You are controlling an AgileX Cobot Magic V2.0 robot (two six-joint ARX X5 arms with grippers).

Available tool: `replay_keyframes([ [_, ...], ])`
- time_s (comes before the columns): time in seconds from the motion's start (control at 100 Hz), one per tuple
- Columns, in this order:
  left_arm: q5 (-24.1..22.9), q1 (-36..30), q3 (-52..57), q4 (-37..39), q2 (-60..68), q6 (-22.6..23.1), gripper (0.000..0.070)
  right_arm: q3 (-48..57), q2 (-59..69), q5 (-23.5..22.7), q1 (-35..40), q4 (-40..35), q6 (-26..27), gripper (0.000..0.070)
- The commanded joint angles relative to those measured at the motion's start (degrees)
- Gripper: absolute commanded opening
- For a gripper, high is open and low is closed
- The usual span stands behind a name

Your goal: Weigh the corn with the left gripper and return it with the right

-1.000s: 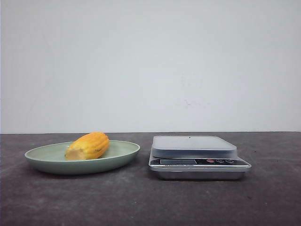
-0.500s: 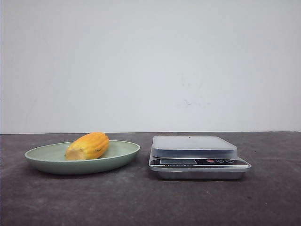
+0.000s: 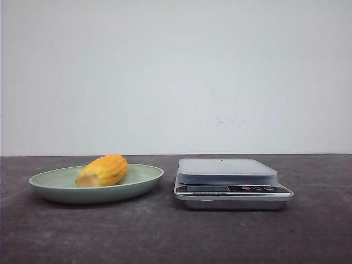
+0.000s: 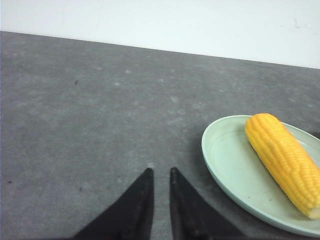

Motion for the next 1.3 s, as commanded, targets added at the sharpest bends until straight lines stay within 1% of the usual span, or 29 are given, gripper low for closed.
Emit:
replay_keyframes([
  [0.0, 0.07, -0.11, -1.03, -0.26, -0.09, 0.33, 0.0016, -0.39, -0.11, 0.02, 0.07, 0.66, -0.42, 0.0012],
  [0.42, 0.07, -0.11, -1.03, -0.15, -0.09, 0.33, 0.0016, -0.39, -0.11, 0.04, 0.07, 0.76, -0.42, 0.0012],
  [0.65, 0.04, -0.11, -1.03, -0.11, -0.09, 0.33, 0.0016, -0.39, -0.11, -0.07, 0.07, 3.06, 0.35, 0.0012],
  [0.72, 0.09, -0.11, -1.03, -0.11, -0.09, 0.04, 0.0016, -0.39, -0.11, -0.48, 0.09, 3.15, 1.79, 0.0012],
  [0.8, 0.07, -0.11, -1.03, -0.28, -0.09, -0.09, 0.0015, -0.39, -0.11, -2.16, 0.09, 2.78, 3.67, 0.0012],
  [0.84, 0.07, -0.11, -1.03, -0.28, -0.09, -0.09, 0.0015, -0.39, -0.11, -3.08, 0.09, 2.51, 3.91, 0.0012],
  [0.97, 0.09, -0.11, -1.03, -0.24, -0.09, -0.31, 0.0015, -0.39, -0.11, -3.87, 0.09, 2.51, 4.17, 0.0012],
  [1.01, 0.09, -0.11, -1.03, -0.24, -0.09, -1.44, 0.0012, -0.39, -0.11, -4.66, 0.09, 2.49, 4.92, 0.0012],
  [1.08, 0.09, -0.11, -0.63, -0.26, -0.09, -3.96, 0.0011, -0.07, -0.11, -7.19, 0.09, 2.54, 8.72, 0.0004],
  [1.18, 0.98, -0.13, 1.57, -0.39, -0.04, -10.21, 0.0012, 2.43, -0.04, -8.92, 0.11, 2.14, 14.82, 0.0004],
  [1.23, 2.10, -0.13, 3.54, -0.42, 0.11, -12.17, 0.0014, 4.76, 0.37, -8.79, 0.15, 1.86, 16.00, 0.0003],
  [1.29, 2.16, -0.13, 6.80, -0.68, 0.76, -13.66, 0.0014, 8.28, 1.33, -8.74, 0.13, 1.51, 16.37, 0.0003],
])
